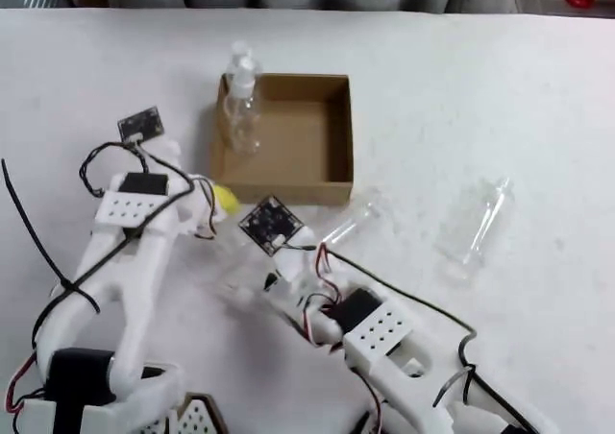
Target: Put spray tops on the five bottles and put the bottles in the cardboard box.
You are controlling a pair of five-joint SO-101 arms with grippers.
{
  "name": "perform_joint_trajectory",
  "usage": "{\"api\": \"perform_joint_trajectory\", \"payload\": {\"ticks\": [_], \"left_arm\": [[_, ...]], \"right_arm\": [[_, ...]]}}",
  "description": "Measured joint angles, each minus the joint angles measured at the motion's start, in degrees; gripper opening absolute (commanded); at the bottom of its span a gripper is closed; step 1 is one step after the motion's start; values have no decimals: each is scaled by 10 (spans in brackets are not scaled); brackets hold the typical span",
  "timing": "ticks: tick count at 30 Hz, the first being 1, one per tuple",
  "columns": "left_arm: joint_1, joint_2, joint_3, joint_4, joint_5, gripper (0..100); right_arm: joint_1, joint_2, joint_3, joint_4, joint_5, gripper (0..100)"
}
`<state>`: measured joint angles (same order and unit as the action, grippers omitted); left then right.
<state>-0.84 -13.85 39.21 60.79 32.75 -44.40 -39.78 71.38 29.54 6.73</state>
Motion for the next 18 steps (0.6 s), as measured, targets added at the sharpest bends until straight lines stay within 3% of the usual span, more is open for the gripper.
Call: {"api": "perform_joint_trajectory", "payload": {"ticks": [8, 18], "left_arm": [[-13, 0, 0, 0, 2, 324], [-16, 5, 28, -59, 2, 324]], "right_arm": [[0, 0, 0, 8, 0, 16], [0, 0, 0, 10, 0, 16]]}}
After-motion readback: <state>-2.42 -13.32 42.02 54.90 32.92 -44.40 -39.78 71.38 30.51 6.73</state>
